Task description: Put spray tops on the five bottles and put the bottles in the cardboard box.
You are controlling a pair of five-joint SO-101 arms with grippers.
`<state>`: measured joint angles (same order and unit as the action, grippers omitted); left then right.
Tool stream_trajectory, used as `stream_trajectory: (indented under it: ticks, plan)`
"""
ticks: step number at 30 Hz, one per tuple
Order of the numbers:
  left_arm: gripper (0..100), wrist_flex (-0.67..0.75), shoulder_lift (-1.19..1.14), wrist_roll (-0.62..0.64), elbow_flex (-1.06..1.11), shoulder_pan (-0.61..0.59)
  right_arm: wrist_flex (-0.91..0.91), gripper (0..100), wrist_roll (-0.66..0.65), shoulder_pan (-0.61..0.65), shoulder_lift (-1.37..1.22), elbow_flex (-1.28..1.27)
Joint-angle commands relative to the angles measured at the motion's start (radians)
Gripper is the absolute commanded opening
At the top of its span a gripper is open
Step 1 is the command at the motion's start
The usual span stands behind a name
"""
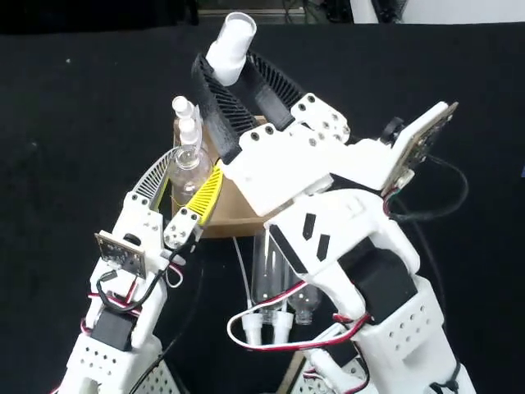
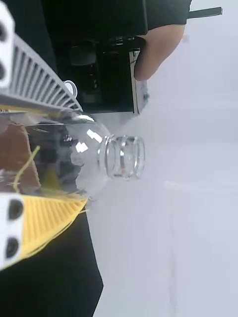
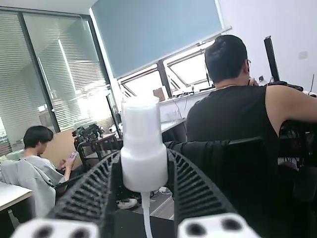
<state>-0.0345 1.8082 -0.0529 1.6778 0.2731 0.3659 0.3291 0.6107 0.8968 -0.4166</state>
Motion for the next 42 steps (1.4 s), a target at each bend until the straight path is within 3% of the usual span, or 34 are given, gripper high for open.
stream_trajectory:
  ticks: [1,7,14,22,37,42]
  plan:
    - [4,0.025,0.009,0.011,0.021,0.008,-0.063,3.2,-0.003,0.014,-0.065,0.012]
    - [4,0.025,0.009,0.011,0.021,0.008,-0.074,3.2,-0.012,0.014,-0.090,0.012]
    - [4,0.025,0.009,0.011,0.021,0.008,-0.014,3.2,-0.153,0.015,-0.090,0.013]
    - [4,0.025,0.009,0.011,0.021,0.008,0.020,3.2,-0.164,0.106,-0.090,0.010]
    - [4,0.025,0.009,0.011,0.021,0.008,0.074,3.3,-0.164,0.115,-0.090,0.018]
    - [4,0.025,0.009,0.011,0.021,0.008,0.219,13.6,-0.166,0.149,-0.088,0.082]
